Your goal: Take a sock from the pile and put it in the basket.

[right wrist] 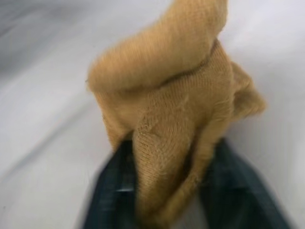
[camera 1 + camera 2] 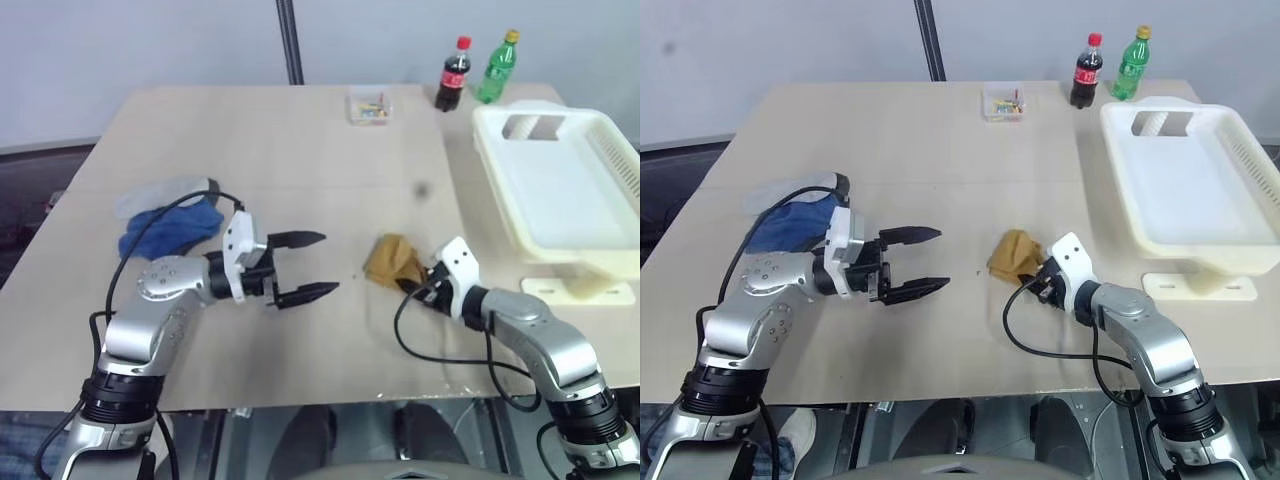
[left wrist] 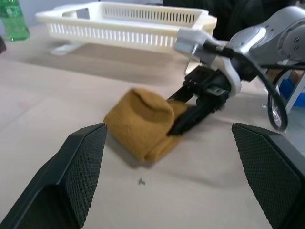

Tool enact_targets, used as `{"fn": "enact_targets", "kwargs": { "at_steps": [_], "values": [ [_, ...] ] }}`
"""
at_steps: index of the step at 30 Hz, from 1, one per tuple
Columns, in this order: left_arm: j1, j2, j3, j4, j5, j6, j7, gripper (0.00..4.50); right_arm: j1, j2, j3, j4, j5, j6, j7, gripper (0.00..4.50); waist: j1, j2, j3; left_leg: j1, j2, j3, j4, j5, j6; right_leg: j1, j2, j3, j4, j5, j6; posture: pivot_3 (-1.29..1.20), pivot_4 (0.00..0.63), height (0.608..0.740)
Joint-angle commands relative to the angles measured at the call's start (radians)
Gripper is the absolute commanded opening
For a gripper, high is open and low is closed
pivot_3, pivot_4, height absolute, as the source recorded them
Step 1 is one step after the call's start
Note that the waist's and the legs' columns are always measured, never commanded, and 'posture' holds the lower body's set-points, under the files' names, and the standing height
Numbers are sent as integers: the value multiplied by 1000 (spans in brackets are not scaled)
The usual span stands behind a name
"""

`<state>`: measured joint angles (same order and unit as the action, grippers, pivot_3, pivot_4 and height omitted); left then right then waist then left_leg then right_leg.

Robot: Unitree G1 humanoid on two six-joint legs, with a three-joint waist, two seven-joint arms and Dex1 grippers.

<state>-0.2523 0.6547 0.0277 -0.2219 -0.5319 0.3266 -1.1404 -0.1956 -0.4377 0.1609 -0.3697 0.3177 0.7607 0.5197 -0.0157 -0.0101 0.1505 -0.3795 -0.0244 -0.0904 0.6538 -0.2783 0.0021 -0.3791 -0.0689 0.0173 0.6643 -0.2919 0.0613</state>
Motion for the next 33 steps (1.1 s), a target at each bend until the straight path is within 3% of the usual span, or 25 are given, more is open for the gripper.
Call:
{"fn": "enact_targets", "kwargs": {
  "at_steps": [1, 9, 16, 21, 26, 33],
  "values": [
    [-4, 0, 1, -11, -3, -17, -6, 4500, 9, -7, -15, 7, -11, -17, -3, 27, 0, 0, 0, 0, 0, 0, 0, 0, 0, 0, 0, 0, 0, 0, 0, 0, 150, 740],
    [-8, -2, 8, -16, -12, -9, -1, 4500, 14, -29, -26, -27, -2, -47, 20, 27, 0, 0, 0, 0, 0, 0, 0, 0, 0, 0, 0, 0, 0, 0, 0, 0, 150, 740],
    [-4, 0, 20, -22, -25, -6, -2, 4500, 25, -74, -92, -145, 83, -27, 72, 27, -1, 0, 1, -1, 0, 0, 0, 0, 0, 0, 0, 0, -1, 0, 0, 0, 150, 740],
    [-7, -2, 20, -15, -24, -15, -6, 4500, 25, -49, -159, -180, 156, -12, 58, 27, 0, 0, 1, 0, 0, 0, 0, 0, 0, 0, 0, 0, 0, 0, 0, 0, 150, 740],
    [-38, -7, 39, -22, -61, 9, 8, 4500, -52, -57, -313, -219, 318, 81, 35, 27, 0, 1, 2, -1, 0, 0, 0, 0, 0, 0, 0, 0, 0, 0, 0, 0, 150, 740],
    [-95, -25, 55, -27, -110, 37, 35, 4500, -171, -223, -543, -109, 503, 181, 74, 27, 1, 2, 5, -1, 0, 0, 0, 0, 0, 0, 0, -1, -1, 0, 0, 0, 150, 740]
  ]
}}
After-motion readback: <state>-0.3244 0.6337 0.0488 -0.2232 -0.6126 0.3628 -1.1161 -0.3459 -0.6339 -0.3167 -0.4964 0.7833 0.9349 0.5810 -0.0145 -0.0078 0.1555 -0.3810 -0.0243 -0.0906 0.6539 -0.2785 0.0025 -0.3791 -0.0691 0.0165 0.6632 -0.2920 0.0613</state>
